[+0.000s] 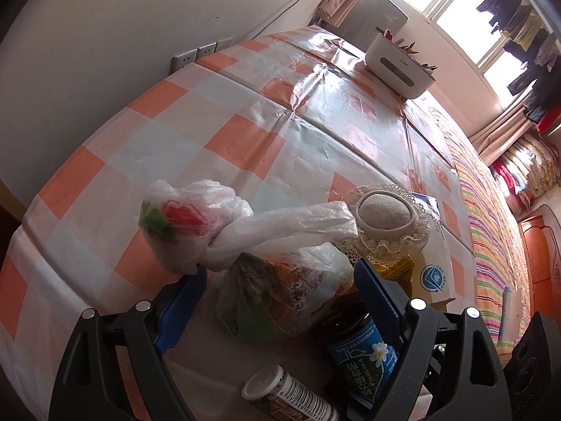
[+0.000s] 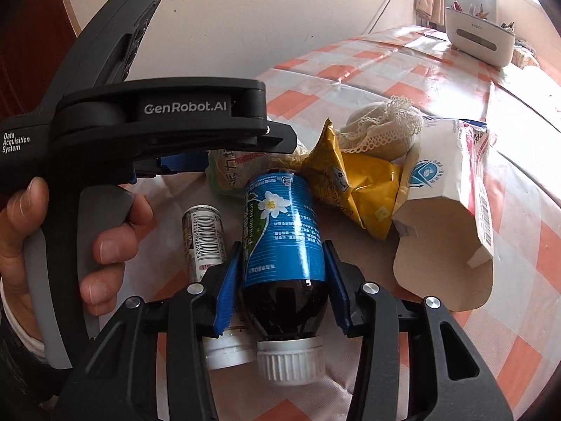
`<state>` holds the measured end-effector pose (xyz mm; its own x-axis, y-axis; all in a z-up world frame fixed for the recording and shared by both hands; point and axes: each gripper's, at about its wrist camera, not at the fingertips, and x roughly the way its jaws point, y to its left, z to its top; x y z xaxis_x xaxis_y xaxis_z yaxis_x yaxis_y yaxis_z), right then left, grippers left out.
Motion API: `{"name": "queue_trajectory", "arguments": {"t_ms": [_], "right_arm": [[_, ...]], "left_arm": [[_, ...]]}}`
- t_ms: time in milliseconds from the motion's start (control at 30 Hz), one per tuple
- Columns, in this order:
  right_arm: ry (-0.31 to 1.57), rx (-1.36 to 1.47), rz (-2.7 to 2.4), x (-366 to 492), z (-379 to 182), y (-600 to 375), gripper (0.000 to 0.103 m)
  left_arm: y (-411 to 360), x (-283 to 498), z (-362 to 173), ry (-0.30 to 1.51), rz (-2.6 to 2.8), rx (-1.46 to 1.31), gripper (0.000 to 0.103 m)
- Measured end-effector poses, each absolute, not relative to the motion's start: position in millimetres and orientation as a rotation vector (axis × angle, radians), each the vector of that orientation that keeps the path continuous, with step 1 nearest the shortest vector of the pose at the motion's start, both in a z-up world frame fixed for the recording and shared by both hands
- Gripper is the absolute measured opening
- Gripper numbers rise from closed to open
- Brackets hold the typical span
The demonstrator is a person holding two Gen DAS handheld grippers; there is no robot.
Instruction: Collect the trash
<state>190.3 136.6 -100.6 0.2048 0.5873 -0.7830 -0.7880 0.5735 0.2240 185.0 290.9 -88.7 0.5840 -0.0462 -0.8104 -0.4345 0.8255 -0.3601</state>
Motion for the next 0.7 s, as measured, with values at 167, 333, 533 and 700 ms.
{"name": "queue_trajectory", "arguments": {"t_ms": [167,333,533,700], "right_arm": [[0.961,-0.241,0.954,189.4,-99.9,134.5,0.042],[0.956,-0.235,0.935,186.3,-99.5,130.7,0.042],[0.934,-0.251,0.892,169.2,-96.2,120.6,0.042],[0.915,-0.262,0.868,159.2,-91.8,112.6,0.042]], "left_arm": [[286.0,188.4,-88.8,0.920,0.229,-0.536,0.069],[285.2,187.3,-88.4,0.907,0.211,-0.537,0.056],[281.2,183.3,-83.5,0.890,0.224,-0.507,0.051],[277.5,175.2,-73.5,0.855,0.229,-0.481,0.050]]}}
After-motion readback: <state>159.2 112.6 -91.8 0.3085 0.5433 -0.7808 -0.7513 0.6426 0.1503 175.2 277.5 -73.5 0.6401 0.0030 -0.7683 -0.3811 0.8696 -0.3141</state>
